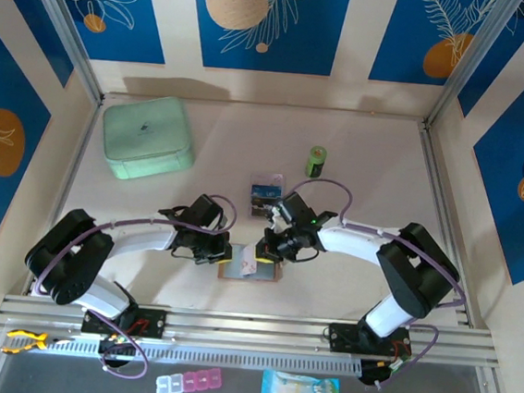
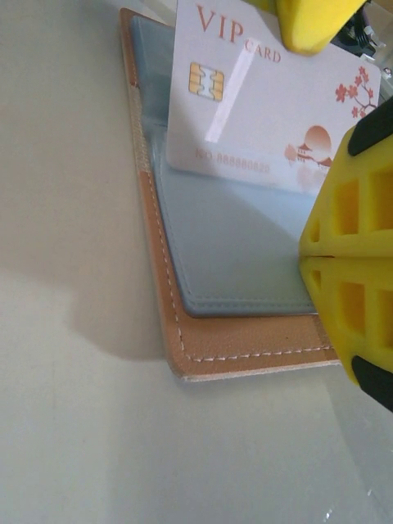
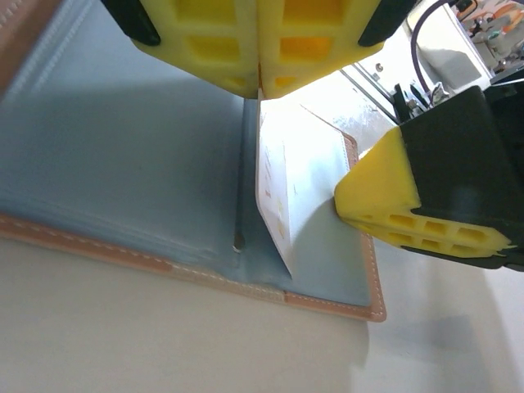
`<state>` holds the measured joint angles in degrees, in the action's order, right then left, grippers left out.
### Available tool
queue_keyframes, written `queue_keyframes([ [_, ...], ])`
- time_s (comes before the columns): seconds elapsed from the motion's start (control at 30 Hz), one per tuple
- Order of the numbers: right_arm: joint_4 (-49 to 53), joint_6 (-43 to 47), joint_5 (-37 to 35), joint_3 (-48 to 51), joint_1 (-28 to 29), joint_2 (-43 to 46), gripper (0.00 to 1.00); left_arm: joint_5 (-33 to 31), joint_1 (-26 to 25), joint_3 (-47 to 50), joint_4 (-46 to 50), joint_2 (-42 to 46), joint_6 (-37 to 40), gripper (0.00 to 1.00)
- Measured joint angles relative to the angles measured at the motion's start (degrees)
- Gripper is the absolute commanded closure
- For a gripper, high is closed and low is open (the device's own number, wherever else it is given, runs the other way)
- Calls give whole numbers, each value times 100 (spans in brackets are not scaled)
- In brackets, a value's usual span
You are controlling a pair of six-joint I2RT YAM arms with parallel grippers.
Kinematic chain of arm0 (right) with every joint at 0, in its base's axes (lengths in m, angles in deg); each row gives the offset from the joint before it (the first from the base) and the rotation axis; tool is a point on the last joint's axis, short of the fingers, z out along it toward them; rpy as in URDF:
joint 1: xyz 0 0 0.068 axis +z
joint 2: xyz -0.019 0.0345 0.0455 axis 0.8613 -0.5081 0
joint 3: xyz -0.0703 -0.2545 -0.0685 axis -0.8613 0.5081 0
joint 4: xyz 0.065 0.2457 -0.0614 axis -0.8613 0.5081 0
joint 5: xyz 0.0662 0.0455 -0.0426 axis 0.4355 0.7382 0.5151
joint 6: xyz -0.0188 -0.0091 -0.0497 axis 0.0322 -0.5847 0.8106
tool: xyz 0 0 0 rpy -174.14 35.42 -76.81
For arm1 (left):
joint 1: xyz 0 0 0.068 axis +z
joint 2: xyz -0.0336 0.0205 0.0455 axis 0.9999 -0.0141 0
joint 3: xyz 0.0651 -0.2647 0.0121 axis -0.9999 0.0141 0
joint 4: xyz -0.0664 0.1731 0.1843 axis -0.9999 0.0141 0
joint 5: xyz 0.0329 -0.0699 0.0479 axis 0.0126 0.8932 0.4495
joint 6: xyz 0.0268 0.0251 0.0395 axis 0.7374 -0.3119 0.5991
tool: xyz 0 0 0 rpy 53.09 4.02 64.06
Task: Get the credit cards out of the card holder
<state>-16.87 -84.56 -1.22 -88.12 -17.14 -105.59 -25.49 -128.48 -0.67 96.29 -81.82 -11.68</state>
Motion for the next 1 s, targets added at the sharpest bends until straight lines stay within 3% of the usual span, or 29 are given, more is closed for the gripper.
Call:
queue_keyframes([
  [0.43, 1060, 413, -435, -297, -37, 238, 98, -42, 0, -55, 122, 7, -2, 100],
  [1.0, 1147, 404, -555, -623, 234, -160, 97, -9, -42, -52, -66, -87, -33, 100],
])
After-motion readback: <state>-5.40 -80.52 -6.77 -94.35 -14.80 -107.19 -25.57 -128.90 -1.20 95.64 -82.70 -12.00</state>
